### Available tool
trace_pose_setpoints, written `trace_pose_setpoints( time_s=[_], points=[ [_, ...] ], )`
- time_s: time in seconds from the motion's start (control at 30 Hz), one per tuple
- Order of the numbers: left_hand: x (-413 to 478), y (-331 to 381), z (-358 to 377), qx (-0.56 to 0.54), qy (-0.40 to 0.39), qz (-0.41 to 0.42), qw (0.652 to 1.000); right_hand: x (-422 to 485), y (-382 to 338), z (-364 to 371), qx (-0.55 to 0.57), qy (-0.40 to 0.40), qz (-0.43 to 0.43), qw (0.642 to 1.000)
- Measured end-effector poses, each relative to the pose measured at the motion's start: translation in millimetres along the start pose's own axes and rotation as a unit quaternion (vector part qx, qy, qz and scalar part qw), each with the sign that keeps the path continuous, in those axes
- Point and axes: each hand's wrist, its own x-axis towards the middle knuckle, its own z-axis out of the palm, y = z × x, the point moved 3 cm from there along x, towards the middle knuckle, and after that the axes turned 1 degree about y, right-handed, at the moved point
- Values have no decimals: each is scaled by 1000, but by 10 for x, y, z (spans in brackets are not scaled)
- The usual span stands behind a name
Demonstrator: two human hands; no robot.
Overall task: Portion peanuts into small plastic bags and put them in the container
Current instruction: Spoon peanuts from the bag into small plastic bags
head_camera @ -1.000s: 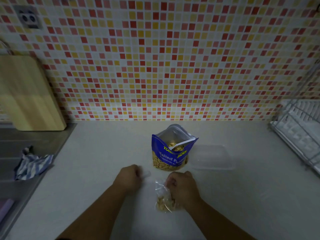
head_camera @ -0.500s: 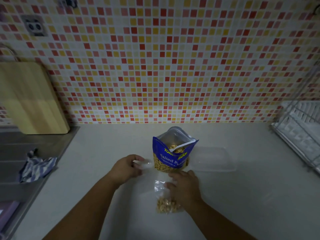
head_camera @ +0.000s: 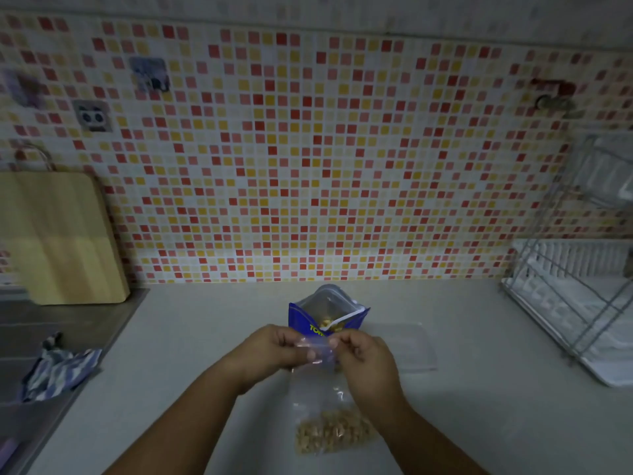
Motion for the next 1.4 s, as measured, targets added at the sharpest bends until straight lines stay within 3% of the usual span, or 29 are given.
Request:
trace_pose_setpoints(
  time_s=[0.1,0.2,0.33,0.53,0.73,0.93,1.1,1.27,1.4],
  points=[
    [37,249,5,33,109,70,991,96,-258,-160,64,-1,37,997],
    [72,420,13,148,188,137,961,167,-420,-245,131,-27,78,988],
    [133,543,55,277,225,196,913,263,-535,-280,73,-33,81,993],
    [161,740,113,298,199,226,906,407,-678,-362,2,-25,72,997],
    [201,845,39,216,106,161,957,513,-783,-434,-6,-35,37,999],
    [295,860,15,253,63,183,948,596,-780,-379,15,-55,38,998],
    [352,859,-47,289,110,215,926,688,-779,-337,23,-73,40,996],
    [439,776,-123,194,76,184,960,739,-755,-289,20,-85,34,996],
    [482,721,-169,204,96,166,960,788,-701,-267,8,-68,18,997]
  ],
)
